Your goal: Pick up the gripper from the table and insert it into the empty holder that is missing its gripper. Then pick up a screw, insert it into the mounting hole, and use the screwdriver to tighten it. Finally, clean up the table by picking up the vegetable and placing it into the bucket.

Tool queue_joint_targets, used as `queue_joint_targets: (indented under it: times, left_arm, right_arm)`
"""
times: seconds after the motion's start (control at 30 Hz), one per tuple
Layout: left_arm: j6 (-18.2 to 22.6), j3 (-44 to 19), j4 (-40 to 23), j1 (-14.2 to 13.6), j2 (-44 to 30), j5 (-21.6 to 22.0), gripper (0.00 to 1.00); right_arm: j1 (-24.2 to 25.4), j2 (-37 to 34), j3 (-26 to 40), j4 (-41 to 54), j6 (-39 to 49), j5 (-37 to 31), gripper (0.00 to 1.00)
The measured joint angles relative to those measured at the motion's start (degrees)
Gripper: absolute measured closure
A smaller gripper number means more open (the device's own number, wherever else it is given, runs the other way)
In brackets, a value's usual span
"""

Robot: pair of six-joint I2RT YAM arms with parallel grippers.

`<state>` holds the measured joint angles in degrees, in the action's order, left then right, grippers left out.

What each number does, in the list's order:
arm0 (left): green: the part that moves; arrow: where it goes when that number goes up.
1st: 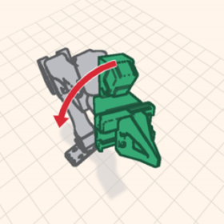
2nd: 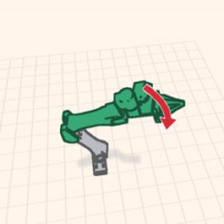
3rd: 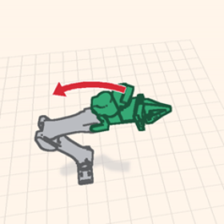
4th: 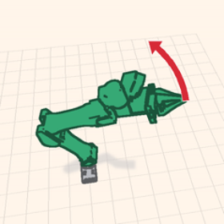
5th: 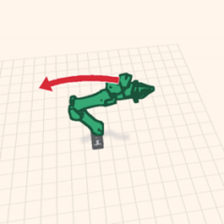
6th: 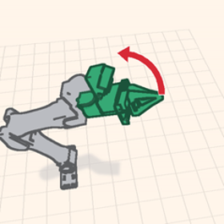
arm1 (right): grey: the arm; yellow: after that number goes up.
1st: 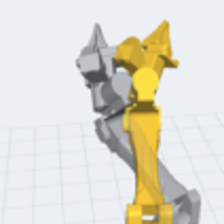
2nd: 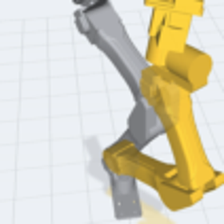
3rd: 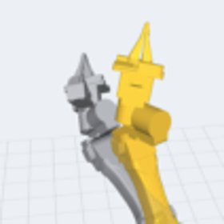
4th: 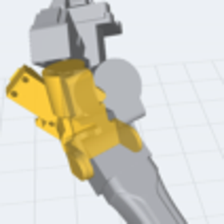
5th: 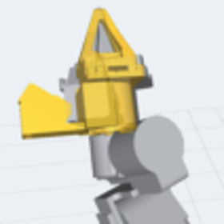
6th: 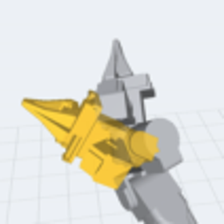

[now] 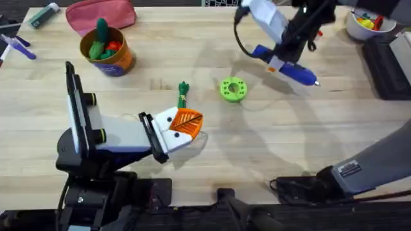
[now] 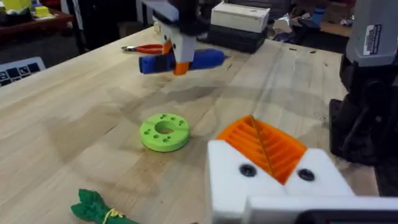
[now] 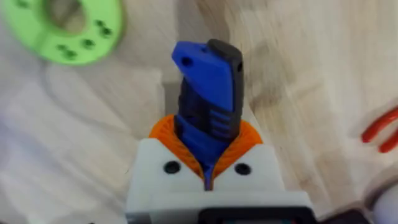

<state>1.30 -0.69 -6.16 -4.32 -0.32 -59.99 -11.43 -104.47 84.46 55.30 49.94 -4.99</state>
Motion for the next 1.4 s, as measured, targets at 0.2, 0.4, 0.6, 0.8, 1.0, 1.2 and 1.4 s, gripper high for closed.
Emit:
queue_joint_targets:
  times: [0.2,0.4,0.6,0.8,1.0,1.2,1.4]
  left_arm:
    - [0.00,0.00,-0.02,0.00,0.00,0.00,0.980]
    - [0.00,0.00,0.00,0.00,0.00,0.02,0.980]
    - [0.00,0.00,0.00,0.00,0.00,0.00,0.980]
    - [0.02,0.00,0.00,0.00,0.00,0.02,0.978]
    - [0.18,0.00,0.00,0.00,0.00,0.00,0.178]
    - [0.00,0.00,0.00,0.00,0.00,-0.02,0.015]
    - [-2.85,0.00,0.53,0.02,0.00,1.72,0.015]
  right_arm:
    - [2.40,-0.02,-11.00,-9.64,4.82,-0.17,0.976]
    - [2.22,-0.02,-13.39,-10.35,10.93,-0.13,0.931]
    - [2.22,0.05,-13.39,-10.98,13.16,-0.42,0.078]
    - [2.07,0.54,-13.39,-11.00,12.56,-0.11,0.010]
    - [1.49,6.97,-13.39,-10.87,6.61,5.02,0.009]
    - [1.30,19.67,-13.39,-11.04,-5.03,7.94,0.009]
    - [1.06,27.57,-13.39,-10.93,-26.42,12.45,0.009]
